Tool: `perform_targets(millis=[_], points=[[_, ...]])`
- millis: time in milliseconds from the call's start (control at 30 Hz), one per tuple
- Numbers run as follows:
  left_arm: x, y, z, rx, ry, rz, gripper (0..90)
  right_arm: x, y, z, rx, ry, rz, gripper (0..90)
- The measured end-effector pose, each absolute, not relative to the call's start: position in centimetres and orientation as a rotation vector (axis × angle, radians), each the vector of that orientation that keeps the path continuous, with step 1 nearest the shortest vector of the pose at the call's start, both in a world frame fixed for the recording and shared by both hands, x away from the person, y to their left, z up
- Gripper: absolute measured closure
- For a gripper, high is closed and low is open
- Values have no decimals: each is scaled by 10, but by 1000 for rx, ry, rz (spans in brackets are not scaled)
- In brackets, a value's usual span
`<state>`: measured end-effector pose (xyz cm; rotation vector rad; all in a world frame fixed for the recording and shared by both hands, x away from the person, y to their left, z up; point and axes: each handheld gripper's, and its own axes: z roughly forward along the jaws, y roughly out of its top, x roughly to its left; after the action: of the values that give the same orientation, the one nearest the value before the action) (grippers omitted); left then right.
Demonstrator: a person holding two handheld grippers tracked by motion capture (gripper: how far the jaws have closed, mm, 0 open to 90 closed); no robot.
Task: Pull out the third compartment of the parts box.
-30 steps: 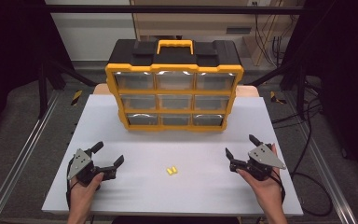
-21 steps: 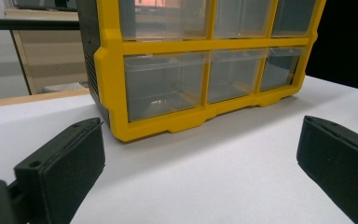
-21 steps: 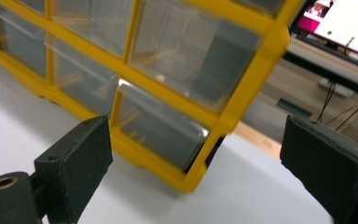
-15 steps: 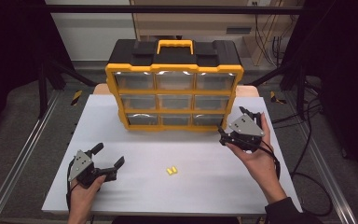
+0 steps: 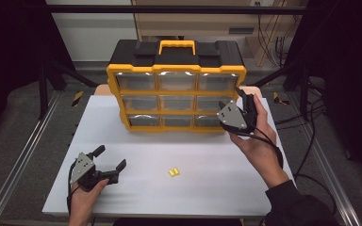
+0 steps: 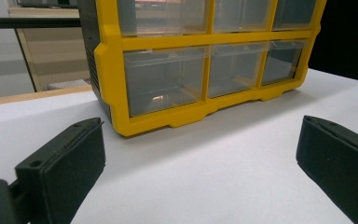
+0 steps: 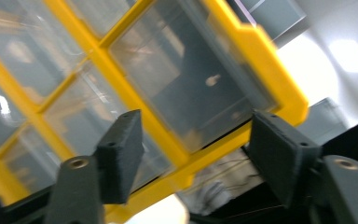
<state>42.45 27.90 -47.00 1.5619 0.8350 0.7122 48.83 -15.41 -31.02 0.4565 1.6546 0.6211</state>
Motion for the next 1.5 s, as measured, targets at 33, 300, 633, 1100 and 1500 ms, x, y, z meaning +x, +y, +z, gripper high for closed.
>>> perform_targets(millis=[33, 300, 633, 1100, 1500], points=[[425, 279, -470, 1564, 836, 712, 8, 489, -152, -309, 440, 1648, 607, 406], [423, 278, -470, 1575, 827, 728, 8, 496, -147, -310, 362, 1565, 489, 549], [422, 277, -469, 1579, 818, 731, 13, 514, -142, -313, 283, 1482, 343, 657], [422, 275, -469, 1591, 812, 738, 16, 527, -142, -312, 250, 1465, 270, 695], [422, 274, -469, 1597, 805, 741, 18, 530, -141, -314, 203, 1425, 201, 775]])
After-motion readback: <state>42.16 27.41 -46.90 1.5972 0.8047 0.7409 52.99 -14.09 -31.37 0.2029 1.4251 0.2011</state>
